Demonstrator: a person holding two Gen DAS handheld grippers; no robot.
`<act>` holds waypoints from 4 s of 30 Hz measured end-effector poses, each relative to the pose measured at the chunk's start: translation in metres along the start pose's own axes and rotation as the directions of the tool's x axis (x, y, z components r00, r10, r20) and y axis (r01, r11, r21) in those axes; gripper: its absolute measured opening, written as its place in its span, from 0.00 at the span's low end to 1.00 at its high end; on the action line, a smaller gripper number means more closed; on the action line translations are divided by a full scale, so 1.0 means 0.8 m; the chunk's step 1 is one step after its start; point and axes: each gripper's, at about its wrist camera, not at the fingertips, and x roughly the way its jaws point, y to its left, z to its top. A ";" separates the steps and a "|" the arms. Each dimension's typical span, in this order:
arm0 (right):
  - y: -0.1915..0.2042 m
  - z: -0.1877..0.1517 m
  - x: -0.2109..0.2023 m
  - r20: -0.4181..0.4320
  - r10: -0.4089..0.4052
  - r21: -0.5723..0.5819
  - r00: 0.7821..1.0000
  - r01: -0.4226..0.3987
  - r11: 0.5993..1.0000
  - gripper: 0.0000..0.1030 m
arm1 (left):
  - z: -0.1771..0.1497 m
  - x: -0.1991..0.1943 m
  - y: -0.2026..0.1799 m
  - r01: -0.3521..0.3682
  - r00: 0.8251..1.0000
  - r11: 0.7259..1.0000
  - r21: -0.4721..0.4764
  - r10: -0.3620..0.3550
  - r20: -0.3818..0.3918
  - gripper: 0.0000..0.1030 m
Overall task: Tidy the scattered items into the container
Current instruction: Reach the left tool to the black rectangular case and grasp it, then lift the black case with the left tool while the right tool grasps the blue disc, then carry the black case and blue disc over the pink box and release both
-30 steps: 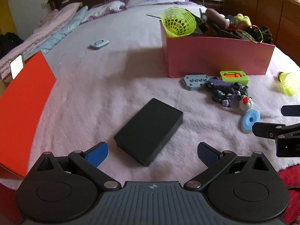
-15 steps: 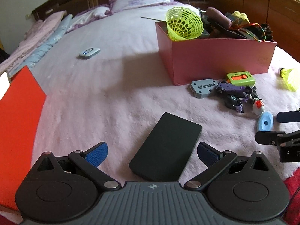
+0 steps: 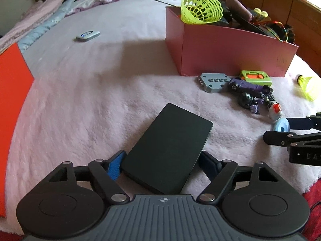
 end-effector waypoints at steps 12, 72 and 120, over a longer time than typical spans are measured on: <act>-0.032 -0.015 -0.039 0.007 0.005 -0.044 1.000 -0.005 0.999 0.52 | -0.013 -0.027 -0.036 0.115 0.993 0.993 -0.032 -0.116 -0.014 0.58; -0.079 -0.005 -0.092 0.154 0.005 -0.009 0.988 -0.004 1.000 0.53 | 0.068 -0.096 -0.095 0.134 0.974 0.990 -0.033 -0.125 0.187 0.56; -0.119 0.221 -0.028 0.280 0.058 -0.050 0.958 -0.046 0.998 0.64 | 0.250 -0.021 -0.097 0.006 0.966 0.998 0.058 -0.021 0.259 0.86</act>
